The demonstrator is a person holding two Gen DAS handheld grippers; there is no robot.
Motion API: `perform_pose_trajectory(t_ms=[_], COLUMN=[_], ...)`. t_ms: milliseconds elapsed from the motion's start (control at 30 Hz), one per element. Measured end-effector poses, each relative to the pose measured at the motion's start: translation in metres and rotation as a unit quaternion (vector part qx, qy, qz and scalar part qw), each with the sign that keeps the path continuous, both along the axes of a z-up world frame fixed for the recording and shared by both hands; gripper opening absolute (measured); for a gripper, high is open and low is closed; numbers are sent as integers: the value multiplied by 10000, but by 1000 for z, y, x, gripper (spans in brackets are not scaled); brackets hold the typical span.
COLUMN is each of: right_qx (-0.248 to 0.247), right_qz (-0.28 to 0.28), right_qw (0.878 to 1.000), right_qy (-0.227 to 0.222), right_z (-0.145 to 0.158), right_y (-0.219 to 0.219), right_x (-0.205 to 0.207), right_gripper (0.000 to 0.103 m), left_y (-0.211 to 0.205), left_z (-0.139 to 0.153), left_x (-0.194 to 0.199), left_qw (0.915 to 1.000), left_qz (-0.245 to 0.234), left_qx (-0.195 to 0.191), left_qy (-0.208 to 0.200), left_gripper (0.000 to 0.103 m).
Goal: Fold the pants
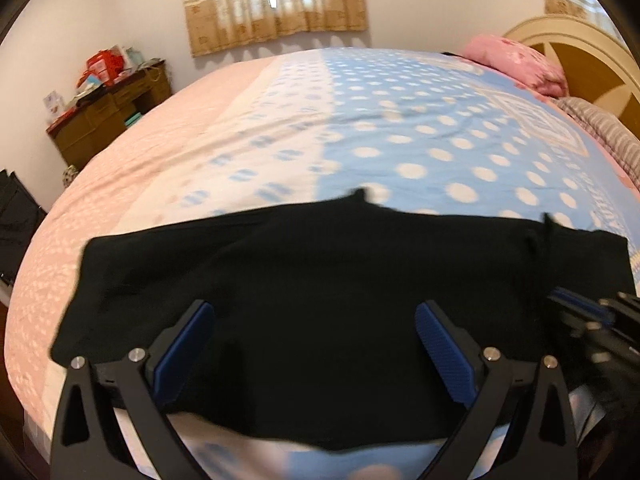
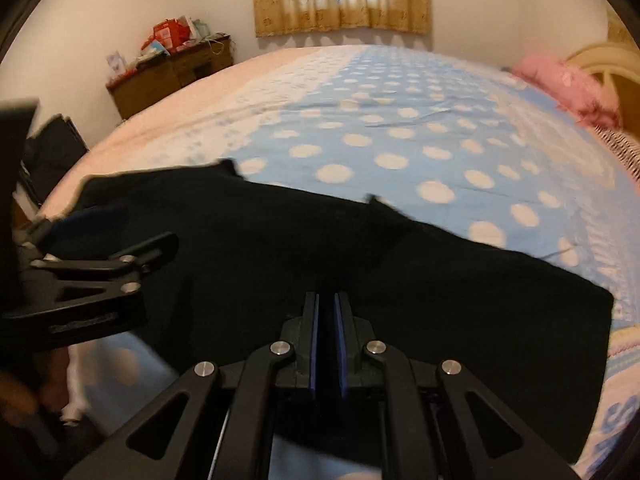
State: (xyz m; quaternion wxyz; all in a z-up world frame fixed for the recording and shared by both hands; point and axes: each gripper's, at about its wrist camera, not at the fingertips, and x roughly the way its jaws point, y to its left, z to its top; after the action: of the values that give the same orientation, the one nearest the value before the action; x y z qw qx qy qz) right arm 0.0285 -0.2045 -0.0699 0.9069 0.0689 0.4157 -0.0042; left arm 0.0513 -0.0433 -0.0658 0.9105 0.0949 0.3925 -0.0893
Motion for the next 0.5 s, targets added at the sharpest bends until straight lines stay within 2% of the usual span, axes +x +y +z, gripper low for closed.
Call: perform_pose_trajectory(t_ms=[67, 133, 200, 267, 367, 500], right_qx=[764, 1241, 1656, 2058, 2037, 2006], right_qz=[-10, 108, 370, 710, 1234, 1469], right_qw=[9963, 9889, 9812, 9728, 9702, 9685], right_qy=[-382, -810, -914, -787, -440, -131], right_z=[18, 34, 36, 27, 12, 2], right_y=[0, 13, 34, 58, 97, 118], right_x=[-11, -23, -30, -31, -27, -13], right_gripper=[9, 10, 19, 27, 27, 27], left_y=[27, 55, 88, 124, 166, 192], left_z=[5, 11, 16, 19, 14, -10], left_x=[2, 5, 8, 10, 14, 15], left_qw=[9997, 9986, 9950, 9881, 9757, 9638], left_qz=[195, 450, 860, 1355, 1955, 2037], left_qx=[-47, -148, -285, -457, -866, -1720], left_qy=[-106, -236, -417, -566, -468, -63], left_gripper=[103, 103, 103, 103, 103, 100])
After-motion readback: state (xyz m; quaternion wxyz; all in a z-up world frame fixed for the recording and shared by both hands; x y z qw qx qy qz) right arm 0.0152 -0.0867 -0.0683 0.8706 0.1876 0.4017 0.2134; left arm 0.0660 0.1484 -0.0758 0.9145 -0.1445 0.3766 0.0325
